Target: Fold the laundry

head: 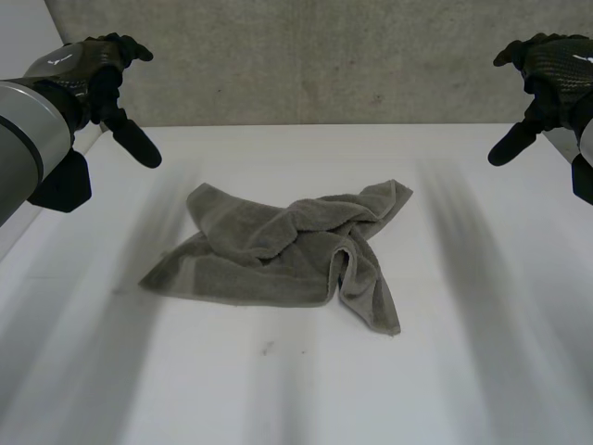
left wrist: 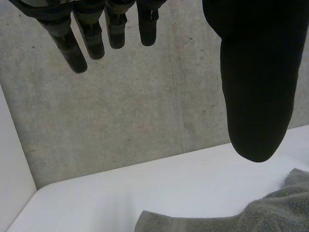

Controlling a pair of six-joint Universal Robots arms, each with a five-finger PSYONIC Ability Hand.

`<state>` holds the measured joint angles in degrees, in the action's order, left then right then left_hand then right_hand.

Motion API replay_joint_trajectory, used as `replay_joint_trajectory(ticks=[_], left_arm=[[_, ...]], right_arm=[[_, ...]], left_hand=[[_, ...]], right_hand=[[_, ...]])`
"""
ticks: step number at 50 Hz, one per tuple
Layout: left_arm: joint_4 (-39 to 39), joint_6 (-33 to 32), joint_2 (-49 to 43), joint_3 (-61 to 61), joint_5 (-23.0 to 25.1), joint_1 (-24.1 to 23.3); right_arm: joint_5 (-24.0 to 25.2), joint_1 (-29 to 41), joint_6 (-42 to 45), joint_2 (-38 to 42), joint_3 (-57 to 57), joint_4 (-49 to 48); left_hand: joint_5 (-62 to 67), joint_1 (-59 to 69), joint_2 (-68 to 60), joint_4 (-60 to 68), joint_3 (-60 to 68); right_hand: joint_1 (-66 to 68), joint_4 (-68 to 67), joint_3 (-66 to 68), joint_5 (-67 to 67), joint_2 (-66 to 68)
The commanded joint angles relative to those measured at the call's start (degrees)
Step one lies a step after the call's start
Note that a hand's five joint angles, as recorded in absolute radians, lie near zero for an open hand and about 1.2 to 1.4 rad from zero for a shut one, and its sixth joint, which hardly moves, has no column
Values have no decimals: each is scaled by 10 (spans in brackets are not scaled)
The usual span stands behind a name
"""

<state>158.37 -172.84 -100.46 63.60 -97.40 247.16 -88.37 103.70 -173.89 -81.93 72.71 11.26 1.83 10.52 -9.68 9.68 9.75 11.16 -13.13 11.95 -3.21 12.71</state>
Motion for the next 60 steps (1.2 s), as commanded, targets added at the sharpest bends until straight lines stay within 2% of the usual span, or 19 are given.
replay_joint_trajectory(ticks=[1,4,6,10,17,19,24,31,34,35,36,37,38,44,46,49,51,54,60], left_arm=[[-1,-12,-4,3,4,4],[-1,-21,-8,6,5,5],[6,-63,-23,22,9,6],[12,-93,-48,38,9,15],[43,-94,-57,122,8,20],[95,-96,-50,179,8,27],[149,-100,-37,254,11,39],[168,-100,-10,327,14,42],[170,-99,-9,348,23,41],[171,-99,-8,355,26,40],[171,-99,-8,355,27,40],[171,-99,-8,362,30,39],[172,-98,-8,366,32,36],[180,-94,-8,375,33,33],[188,-90,-7,381,35,32],[189,-86,-7,384,41,31],[189,-71,-7,389,57,21],[189,-46,-8,397,77,10],[203,-12,-9,405,84,-1]], right_arm=[[29,0,49,16,6,28],[56,4,67,45,3,69],[63,15,58,59,0,83],[65,46,-17,103,1,88],[69,71,-136,175,23,84],[69,96,-186,202,28,72],[68,125,-251,239,43,26],[51,169,-270,274,57,-40],[27,180,-265,282,59,-66],[9,185,-261,284,57,-81],[9,185,-261,284,57,-81],[-12,187,-252,281,59,-104],[-32,187,-242,272,59,-130],[-36,187,-173,195,61,-169],[-13,187,-109,145,50,-169],[2,187,-72,124,38,-167],[21,188,0,93,5,-152],[20,189,57,76,-26,-124],[19,191,86,71,-64,-93]], left_hand=[[-11,2,-10,10,10],[-11,2,-10,10,10],[-6,7,-15,15,15],[-9,4,-12,12,11],[-14,-1,-7,7,6],[-9,4,-12,12,11],[-8,5,-14,14,13],[-14,-1,-7,7,6],[-16,-3,-5,5,5],[-16,-3,-5,5,5],[-16,-3,-5,5,5],[-16,-3,-5,5,5],[-16,-3,-5,5,5],[-6,7,-15,15,15],[17,31,-39,39,38],[18,31,-39,39,38],[18,31,-39,39,38],[13,26,-34,34,33],[2,15,-24,24,23]], right_hand=[[-12,31,-20,32,-27],[-12,31,-20,32,-27],[-12,31,-20,32,-27],[-12,31,-20,32,-27],[-12,31,-20,32,-27],[-12,31,-20,32,-27],[-12,31,-20,32,-27],[-12,31,-20,32,-27],[15,4,7,5,0],[276,-256,268,-255,260],[279,-259,271,-258,263],[613,-594,605,-593,598],[688,-668,680,-667,672],[688,-669,680,-668,673],[688,-669,680,-668,673],[688,-669,680,-668,673],[688,-669,680,-668,673],[688,-669,680,-668,673],[688,-669,680,-668,673]])
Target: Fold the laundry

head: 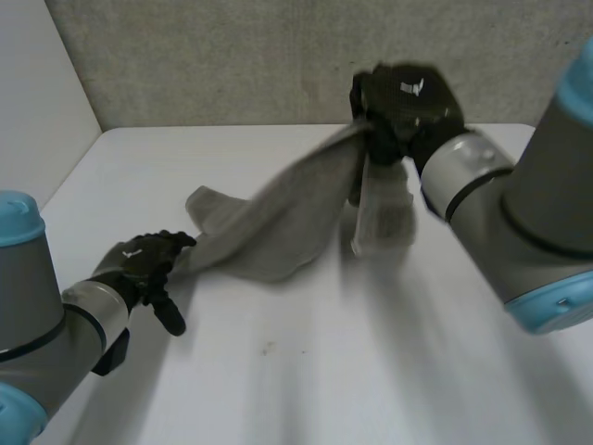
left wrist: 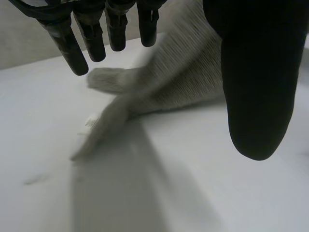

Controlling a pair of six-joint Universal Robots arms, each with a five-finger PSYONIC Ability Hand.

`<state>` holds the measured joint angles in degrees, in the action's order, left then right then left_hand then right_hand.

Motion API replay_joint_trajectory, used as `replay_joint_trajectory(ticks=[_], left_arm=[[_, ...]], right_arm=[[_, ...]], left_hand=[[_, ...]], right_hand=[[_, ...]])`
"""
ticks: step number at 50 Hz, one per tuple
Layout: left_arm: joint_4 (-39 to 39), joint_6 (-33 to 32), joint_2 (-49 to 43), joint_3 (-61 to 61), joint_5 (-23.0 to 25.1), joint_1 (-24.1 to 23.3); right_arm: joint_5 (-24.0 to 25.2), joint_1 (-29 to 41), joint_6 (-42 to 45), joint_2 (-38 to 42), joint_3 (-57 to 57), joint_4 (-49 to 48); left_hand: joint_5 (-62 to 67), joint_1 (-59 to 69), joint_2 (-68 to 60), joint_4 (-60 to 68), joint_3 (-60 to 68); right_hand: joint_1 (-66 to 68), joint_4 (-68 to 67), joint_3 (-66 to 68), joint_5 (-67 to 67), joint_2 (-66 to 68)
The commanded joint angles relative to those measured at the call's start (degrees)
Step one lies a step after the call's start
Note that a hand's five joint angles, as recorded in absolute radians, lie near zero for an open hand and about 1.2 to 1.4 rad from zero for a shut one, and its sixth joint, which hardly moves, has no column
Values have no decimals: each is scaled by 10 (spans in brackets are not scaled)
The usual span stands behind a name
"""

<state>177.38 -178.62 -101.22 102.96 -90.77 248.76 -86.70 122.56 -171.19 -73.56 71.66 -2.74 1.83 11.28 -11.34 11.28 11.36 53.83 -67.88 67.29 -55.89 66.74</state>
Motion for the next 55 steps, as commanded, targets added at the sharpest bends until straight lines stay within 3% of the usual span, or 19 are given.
replay_joint_trajectory(ticks=[1,15,22,35,37,38,40,47,51,53,55], left_arm=[[21,56,-2,12,17,-22],[128,85,-67,1,-8,-42],[132,86,-93,-9,-15,-51],[136,109,-128,-50,-18,-110],[149,114,-142,-69,-21,-117],[149,115,-142,-69,-21,-117],[185,116,-157,-83,-47,-117],[229,103,-149,-97,-110,-101],[208,86,-115,-90,-109,-64],[164,55,-52,-84,-97,-26],[140,37,-29,-83,-82,-21]], right_arm=[[1,2,59,-16,-60,55],[-15,31,58,-63,-56,74],[-22,31,58,-73,-52,84],[-22,31,46,-84,-49,97],[-22,31,40,-92,-45,97],[-22,31,40,-92,-45,97],[-22,27,39,-101,-38,97],[-15,15,43,-114,-16,97],[-8,-32,78,-114,4,122],[-1,-52,103,-114,12,144],[11,-70,132,-113,22,169]], left_hand=[[2,8,-7,8,7],[31,36,-36,36,36],[44,50,-49,50,49],[63,68,-68,68,68],[262,267,-267,267,266],[263,269,-268,269,268],[680,685,-685,685,684],[682,687,-687,687,686],[682,687,-687,687,686],[682,687,-687,687,686],[682,687,-687,687,686]], right_hand=[[262,-121,127,-141,133],[262,-121,127,-141,133],[262,-121,127,-141,133],[262,-121,127,-141,133],[262,-121,127,-141,133],[262,-121,127,-141,133],[262,-121,127,-141,133],[262,-121,127,-141,133],[262,-121,127,-141,133],[262,-121,127,-141,133],[262,-121,127,-141,133]])
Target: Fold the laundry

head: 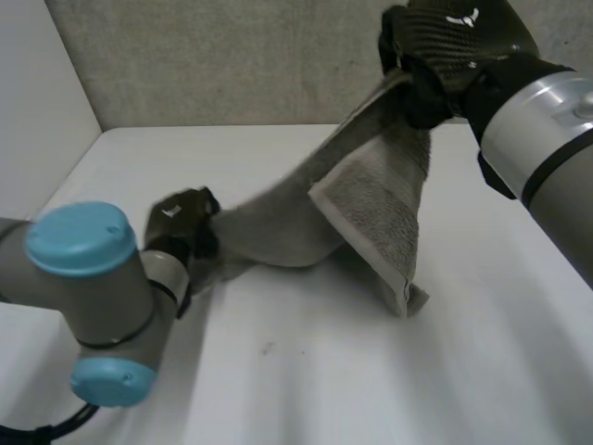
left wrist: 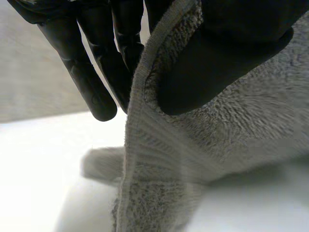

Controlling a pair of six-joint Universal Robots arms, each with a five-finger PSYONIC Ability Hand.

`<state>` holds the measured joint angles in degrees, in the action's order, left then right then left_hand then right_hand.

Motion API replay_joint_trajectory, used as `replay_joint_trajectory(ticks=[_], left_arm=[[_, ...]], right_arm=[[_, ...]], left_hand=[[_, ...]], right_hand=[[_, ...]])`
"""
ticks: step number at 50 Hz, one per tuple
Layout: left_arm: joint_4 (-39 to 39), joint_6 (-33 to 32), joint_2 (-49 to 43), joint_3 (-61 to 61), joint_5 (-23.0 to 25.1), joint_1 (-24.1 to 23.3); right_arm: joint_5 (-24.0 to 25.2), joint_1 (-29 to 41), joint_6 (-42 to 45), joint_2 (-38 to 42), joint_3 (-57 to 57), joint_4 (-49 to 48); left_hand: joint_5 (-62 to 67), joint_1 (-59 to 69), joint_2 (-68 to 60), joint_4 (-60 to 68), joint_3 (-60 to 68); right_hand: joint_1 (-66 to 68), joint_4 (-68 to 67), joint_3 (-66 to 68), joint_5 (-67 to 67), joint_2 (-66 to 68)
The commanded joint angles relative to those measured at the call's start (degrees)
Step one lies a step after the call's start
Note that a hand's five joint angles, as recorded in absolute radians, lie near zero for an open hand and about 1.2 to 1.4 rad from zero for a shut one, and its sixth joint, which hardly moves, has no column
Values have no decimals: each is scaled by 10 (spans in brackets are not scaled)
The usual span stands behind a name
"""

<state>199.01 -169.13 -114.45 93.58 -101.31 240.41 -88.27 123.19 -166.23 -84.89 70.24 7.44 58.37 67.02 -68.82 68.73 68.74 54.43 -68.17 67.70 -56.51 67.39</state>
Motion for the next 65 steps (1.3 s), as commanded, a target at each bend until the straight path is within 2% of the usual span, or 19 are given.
replay_joint_trajectory(ticks=[1,9,13,17,23,25,31,33,34,35,36,37,39,41,43,50,54,60,65], left_arm=[[-102,-77,126,11,42,66],[-233,-186,227,1,123,73],[-282,-239,228,1,125,74],[-337,-317,181,6,122,75],[-346,-353,88,-7,116,76],[-333,-352,31,-53,112,72],[-262,-352,-19,-191,96,68],[-147,-353,-31,-308,52,67],[-146,-353,-32,-308,52,67],[-85,-355,-32,-358,25,67],[-30,-351,-30,-394,6,67],[-29,-351,-30,-394,6,67],[19,-346,-23,-414,-6,67],[82,-329,2,-416,-6,66],[86,-319,15,-405,-6,66],[77,-291,51,-277,2,69],[78,-290,60,-165,15,73],[83,-292,52,-29,31,76],[85,-292,28,29,35,76]], right_arm=[[43,-87,112,2,45,93],[96,-96,254,45,95,202],[94,-93,306,66,119,236],[92,-88,372,103,149,258],[88,-88,404,163,141,257],[79,-87,403,194,94,249],[20,-80,390,216,-40,179],[-34,-79,392,210,-123,58],[-34,-79,392,210,-123,57],[-47,-78,391,201,-148,-21],[-48,-80,389,185,-151,-107],[-48,-80,389,185,-151,-108],[-34,-85,389,140,-108,-257],[-25,-84,389,118,-78,-315],[-9,-84,388,100,-50,-349],[47,-83,388,86,32,-323],[82,-89,388,92,65,-233],[123,-117,384,156,94,-120],[129,-122,370,211,111,-74]], left_hand=[[116,130,-112,113,113],[116,130,-112,113,113],[116,130,-112,113,113],[116,130,-112,113,113],[116,130,-112,113,113],[116,130,-112,113,113],[116,130,-112,113,113],[116,130,-112,113,113],[116,130,-112,113,113],[116,130,-112,113,113],[116,130,-112,113,113],[116,130,-112,113,113],[116,130,-112,113,113],[116,130,-112,113,113],[116,130,-112,113,113],[116,130,-112,113,113],[116,130,-112,113,113],[116,130,-112,113,113],[116,130,-112,113,113]], right_hand=[[256,-118,123,-135,126],[256,-118,123,-135,126],[256,-118,123,-135,126],[256,-118,123,-135,126],[256,-118,123,-135,126],[256,-118,123,-135,126],[256,-118,123,-135,126],[256,-118,123,-135,126],[256,-118,123,-135,126],[256,-118,123,-135,126],[256,-118,123,-135,126],[256,-118,123,-135,126],[256,-118,123,-135,126],[256,-118,123,-135,126],[256,-118,123,-135,126],[256,-118,123,-135,126],[256,-118,123,-135,126],[256,-118,123,-135,126],[256,-118,123,-135,126]])
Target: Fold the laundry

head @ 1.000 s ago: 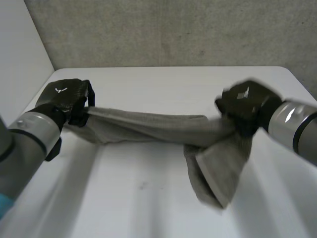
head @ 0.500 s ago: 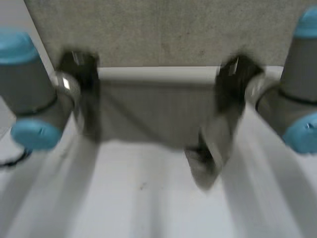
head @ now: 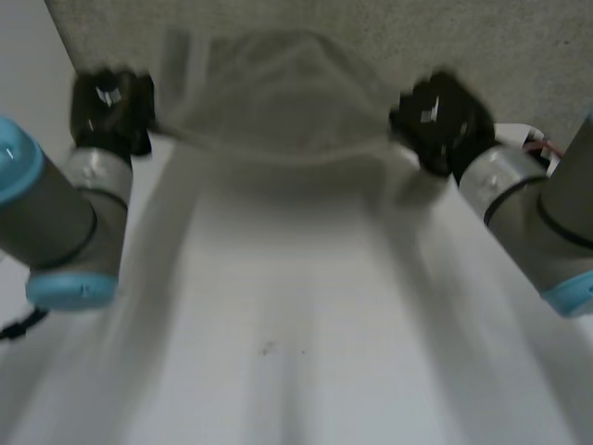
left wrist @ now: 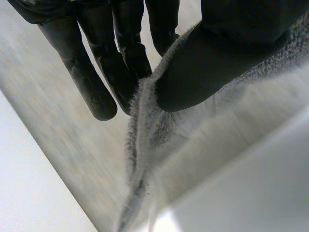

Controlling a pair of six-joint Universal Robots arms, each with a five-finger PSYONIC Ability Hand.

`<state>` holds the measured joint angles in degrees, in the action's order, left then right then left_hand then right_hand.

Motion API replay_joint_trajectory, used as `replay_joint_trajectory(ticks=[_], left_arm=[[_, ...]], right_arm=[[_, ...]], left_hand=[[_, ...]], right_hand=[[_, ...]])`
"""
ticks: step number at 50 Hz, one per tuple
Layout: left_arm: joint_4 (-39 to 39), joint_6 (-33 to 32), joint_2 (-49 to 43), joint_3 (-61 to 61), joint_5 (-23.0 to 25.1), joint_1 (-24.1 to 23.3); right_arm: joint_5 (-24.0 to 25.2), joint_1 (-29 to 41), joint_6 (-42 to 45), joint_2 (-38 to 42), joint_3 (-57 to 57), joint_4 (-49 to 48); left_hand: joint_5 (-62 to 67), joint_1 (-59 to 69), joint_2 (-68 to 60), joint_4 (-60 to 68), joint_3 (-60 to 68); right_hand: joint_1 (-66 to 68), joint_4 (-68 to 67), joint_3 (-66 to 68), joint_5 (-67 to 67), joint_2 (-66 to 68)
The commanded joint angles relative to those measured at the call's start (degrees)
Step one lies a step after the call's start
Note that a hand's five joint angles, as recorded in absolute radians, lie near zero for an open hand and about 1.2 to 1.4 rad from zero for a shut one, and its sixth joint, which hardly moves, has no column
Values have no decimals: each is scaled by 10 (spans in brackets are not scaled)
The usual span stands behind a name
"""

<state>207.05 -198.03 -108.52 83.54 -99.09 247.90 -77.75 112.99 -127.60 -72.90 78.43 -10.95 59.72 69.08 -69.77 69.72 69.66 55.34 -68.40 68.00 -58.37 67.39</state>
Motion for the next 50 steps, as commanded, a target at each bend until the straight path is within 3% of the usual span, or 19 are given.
replay_joint_trajectory(ticks=[1,8,10,12,20,27,50], left_arm=[[5,-3,-31,130,13,1],[4,-1,-32,159,13,31],[4,-1,-25,160,14,37],[3,1,-6,160,14,41],[2,3,13,179,14,43],[5,3,14,184,13,44],[5,3,6,186,14,57]], right_arm=[[23,-22,-24,107,30,117],[23,-32,-108,126,39,116],[22,-37,-144,123,43,114],[16,-47,-225,118,53,113],[-3,-88,-352,99,108,109],[-23,-122,-364,79,146,87],[22,-162,-360,65,225,87]], left_hand=[[103,109,-102,103,103],[103,109,-102,103,103],[103,109,-102,103,103],[103,109,-102,103,103],[103,109,-102,103,103],[103,109,-102,103,103],[103,109,-102,103,103]], right_hand=[[247,-116,120,-116,126],[157,-26,30,-26,36],[97,33,-29,33,-23],[-98,229,-225,229,-219],[-261,391,-387,391,-381],[-291,422,-418,421,-412],[-301,432,-428,431,-422]])
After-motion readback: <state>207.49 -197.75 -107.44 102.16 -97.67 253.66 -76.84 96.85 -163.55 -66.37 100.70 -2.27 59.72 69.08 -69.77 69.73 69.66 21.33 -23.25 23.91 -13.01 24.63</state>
